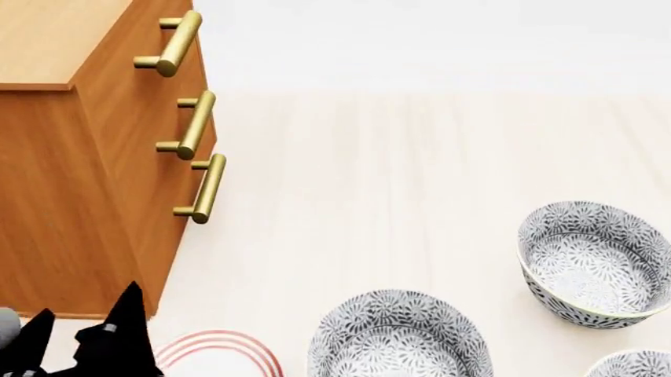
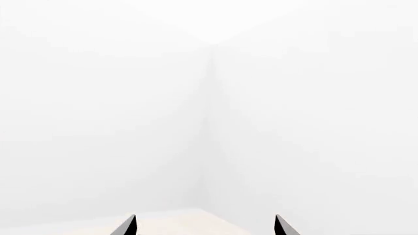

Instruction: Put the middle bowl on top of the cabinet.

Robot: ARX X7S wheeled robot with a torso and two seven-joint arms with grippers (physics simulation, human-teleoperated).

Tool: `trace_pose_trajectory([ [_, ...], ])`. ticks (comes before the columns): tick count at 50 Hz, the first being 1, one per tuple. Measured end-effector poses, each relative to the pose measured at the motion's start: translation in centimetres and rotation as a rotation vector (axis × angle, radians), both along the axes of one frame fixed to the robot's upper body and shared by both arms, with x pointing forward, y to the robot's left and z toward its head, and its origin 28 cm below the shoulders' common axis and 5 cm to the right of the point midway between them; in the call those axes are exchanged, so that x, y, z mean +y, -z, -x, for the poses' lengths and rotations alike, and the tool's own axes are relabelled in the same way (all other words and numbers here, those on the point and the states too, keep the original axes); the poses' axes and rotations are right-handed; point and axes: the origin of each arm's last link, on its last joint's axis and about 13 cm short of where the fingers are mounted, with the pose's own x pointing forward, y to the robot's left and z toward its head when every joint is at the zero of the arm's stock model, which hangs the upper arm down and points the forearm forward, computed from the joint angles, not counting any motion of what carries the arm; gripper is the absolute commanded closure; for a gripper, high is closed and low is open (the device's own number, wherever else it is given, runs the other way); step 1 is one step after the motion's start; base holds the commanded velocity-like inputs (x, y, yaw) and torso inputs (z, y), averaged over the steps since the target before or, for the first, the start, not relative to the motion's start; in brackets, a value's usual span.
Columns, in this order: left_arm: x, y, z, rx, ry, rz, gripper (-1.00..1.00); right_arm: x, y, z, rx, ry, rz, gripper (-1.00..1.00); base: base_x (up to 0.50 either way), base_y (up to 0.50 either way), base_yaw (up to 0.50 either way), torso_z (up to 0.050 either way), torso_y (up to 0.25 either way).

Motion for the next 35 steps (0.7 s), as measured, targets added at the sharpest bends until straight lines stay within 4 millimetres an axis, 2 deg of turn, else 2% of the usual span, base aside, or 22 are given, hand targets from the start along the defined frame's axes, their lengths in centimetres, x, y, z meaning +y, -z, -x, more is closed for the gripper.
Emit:
trace_pose_trajectory([
  [8,-2.0,0.1,0.7,0.011,0.109,0.053,-1.0,0.5,0.1,-0.7,-0.005,-0.005,-0.005,-1.0,0.0,0.0,0.0,0.0,0.0],
  [20,-4.9,0.1,0.8,0.069,0.213,0.1,-1.0,0.8,0.0,-0.8,-0.013,-0.011,-0.009,-1.0,0.0,0.0,0.0,0.0,0.0],
  [35,-7.6,0.5,0.2,0.146,0.166,0.05,-1.0,0.4,0.0,-0.2,-0.017,-0.018,-0.01,-1.0,0.0,0.0,0.0,0.0,0.0],
])
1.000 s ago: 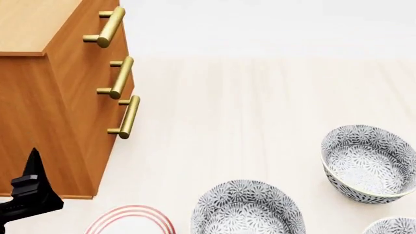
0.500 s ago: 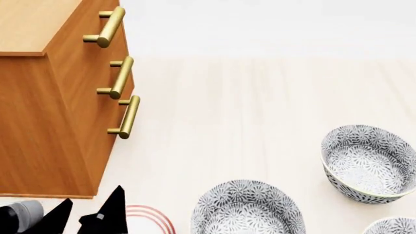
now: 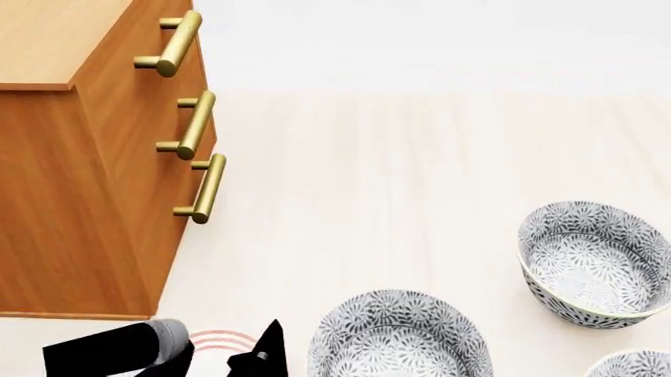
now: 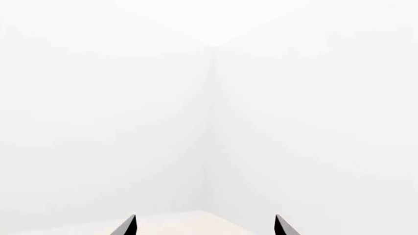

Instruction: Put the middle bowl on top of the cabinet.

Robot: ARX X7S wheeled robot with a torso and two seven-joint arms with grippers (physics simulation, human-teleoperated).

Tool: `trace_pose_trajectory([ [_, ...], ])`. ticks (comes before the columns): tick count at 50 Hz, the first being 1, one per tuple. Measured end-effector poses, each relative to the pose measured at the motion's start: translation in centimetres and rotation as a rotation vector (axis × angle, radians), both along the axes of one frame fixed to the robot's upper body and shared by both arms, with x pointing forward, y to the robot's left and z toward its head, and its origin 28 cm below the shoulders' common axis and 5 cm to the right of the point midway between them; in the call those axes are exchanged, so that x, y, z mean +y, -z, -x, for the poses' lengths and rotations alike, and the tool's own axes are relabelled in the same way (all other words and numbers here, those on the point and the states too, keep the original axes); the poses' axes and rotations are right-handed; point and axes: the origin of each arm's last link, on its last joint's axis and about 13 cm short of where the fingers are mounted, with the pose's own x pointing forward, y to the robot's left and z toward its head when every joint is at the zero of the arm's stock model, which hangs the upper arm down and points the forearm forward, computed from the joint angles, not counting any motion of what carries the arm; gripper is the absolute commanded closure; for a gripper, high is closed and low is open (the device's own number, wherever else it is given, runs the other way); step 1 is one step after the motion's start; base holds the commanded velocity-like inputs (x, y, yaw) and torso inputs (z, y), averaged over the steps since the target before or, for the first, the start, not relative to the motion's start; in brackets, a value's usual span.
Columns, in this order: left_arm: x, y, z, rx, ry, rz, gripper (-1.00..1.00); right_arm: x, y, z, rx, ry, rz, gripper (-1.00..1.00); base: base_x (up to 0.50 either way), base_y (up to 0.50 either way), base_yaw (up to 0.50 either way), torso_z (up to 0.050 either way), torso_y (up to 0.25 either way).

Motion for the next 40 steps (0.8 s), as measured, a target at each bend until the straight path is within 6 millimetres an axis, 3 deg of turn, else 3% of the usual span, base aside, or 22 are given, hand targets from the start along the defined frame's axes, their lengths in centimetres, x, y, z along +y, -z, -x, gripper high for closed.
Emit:
trace_pose_trajectory([
  [17,-2.6,-0.3,0.1,0.075,-0.029,-0.093,-1.0,-0.4,0.1,0.5,-0.001,-0.005,0.004,-1.0,0.0,0.0,0.0,0.0,0.0],
  [40,-4.5,0.0,-0.1,0.118,0.018,-0.099,-1.0,-0.3,-0.1,0.5,-0.005,-0.01,0.008,-1.0,0.0,0.0,0.0,0.0,0.0],
])
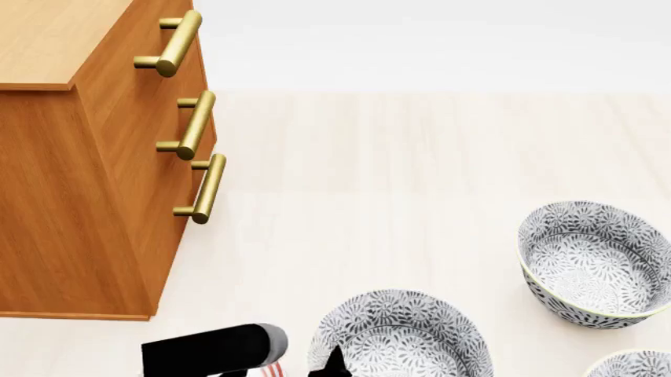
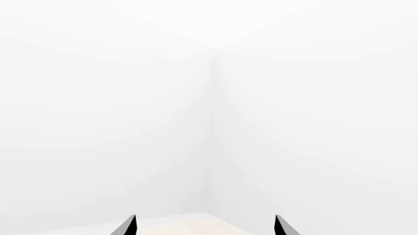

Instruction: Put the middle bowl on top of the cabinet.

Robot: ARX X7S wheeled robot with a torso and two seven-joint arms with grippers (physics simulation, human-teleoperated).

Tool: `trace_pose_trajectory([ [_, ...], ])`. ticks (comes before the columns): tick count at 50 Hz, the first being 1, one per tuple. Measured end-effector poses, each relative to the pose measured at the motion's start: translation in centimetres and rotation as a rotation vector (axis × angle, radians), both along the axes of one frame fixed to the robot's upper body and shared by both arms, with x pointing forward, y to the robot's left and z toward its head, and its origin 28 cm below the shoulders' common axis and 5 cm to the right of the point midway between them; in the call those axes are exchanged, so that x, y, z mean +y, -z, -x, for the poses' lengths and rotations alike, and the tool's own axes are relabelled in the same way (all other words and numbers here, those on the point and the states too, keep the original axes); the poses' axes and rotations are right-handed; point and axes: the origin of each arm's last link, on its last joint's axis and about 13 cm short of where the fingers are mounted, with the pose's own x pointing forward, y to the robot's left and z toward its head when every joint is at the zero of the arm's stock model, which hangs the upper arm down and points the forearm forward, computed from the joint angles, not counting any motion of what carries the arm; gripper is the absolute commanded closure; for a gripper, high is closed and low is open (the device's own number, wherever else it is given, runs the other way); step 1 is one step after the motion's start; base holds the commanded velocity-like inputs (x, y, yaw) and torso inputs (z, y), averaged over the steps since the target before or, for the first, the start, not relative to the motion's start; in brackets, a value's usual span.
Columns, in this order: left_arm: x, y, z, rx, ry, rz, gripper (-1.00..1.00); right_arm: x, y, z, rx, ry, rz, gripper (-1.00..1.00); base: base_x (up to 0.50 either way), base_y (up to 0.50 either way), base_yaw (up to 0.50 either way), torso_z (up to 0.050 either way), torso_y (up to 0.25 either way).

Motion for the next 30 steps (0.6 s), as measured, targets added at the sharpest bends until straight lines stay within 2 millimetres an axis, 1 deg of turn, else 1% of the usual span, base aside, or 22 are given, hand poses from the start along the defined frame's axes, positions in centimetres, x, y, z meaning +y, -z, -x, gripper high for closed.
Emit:
trace_pose_trajectory([
  [11,-0.6,1.4,-0.9,0.038,0.036,-0.007,-1.0,-0.1,0.0,0.0,-0.001,-0.002,0.002,-1.0,0.0,0.0,0.0,0.0,0.0],
  [23,-0.4,2.5,-2.1,0.061,0.045,0.0,-1.0,-0.1,0.0,0.0,-0.004,-0.004,0.005,-1.0,0.0,0.0,0.0,0.0,0.0],
  [30,-0.5,3.0,-2.4,0.07,0.057,0.008,-1.0,-0.1,0.0,0.0,-0.003,-0.006,0.007,-1.0,0.0,0.0,0.0,0.0,0.0],
])
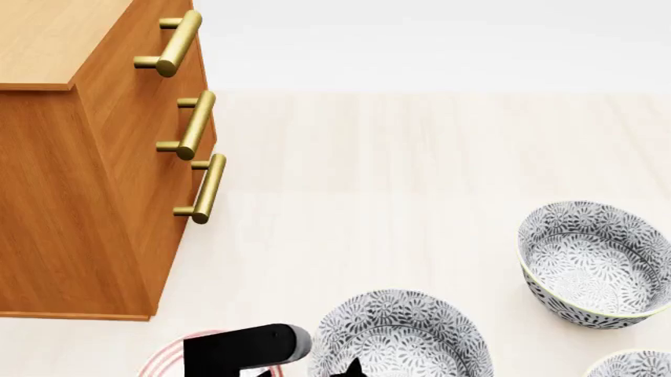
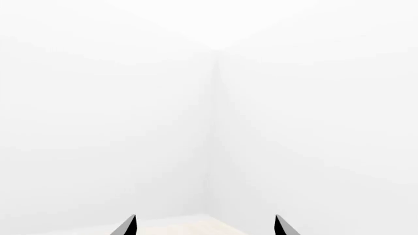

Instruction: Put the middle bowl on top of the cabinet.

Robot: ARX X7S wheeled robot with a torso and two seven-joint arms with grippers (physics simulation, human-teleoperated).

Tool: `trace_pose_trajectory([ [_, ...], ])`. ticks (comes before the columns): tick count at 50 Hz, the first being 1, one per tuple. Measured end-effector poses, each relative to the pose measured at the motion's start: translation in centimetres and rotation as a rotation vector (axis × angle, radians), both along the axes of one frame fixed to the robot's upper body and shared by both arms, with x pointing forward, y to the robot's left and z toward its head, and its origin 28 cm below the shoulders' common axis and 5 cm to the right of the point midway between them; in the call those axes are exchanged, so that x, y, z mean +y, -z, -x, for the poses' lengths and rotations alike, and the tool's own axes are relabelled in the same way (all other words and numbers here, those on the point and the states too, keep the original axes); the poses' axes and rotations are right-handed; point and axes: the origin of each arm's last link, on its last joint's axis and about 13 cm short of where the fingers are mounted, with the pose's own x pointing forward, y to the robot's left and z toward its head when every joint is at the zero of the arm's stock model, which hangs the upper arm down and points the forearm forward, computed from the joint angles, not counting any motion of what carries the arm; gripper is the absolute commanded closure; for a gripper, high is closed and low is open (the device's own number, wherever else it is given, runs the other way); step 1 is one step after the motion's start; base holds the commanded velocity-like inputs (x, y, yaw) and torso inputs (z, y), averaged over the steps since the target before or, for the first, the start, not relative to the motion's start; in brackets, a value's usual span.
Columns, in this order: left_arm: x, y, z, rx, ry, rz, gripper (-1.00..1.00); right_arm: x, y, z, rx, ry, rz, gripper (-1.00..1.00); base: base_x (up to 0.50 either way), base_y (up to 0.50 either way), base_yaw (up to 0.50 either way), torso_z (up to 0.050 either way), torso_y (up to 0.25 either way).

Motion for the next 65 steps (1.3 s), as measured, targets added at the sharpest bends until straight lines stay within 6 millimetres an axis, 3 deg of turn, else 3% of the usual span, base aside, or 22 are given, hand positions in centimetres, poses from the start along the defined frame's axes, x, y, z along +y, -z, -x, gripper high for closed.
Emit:
trace_pose_trajectory([
  [65,-0.9,2.9,-1.9,0.061,0.102,0.064,-1.0,0.1,-0.4,0.7,-0.026,-0.006,0.015,-1.0,0.0,0.0,0.0,0.0,0.0],
])
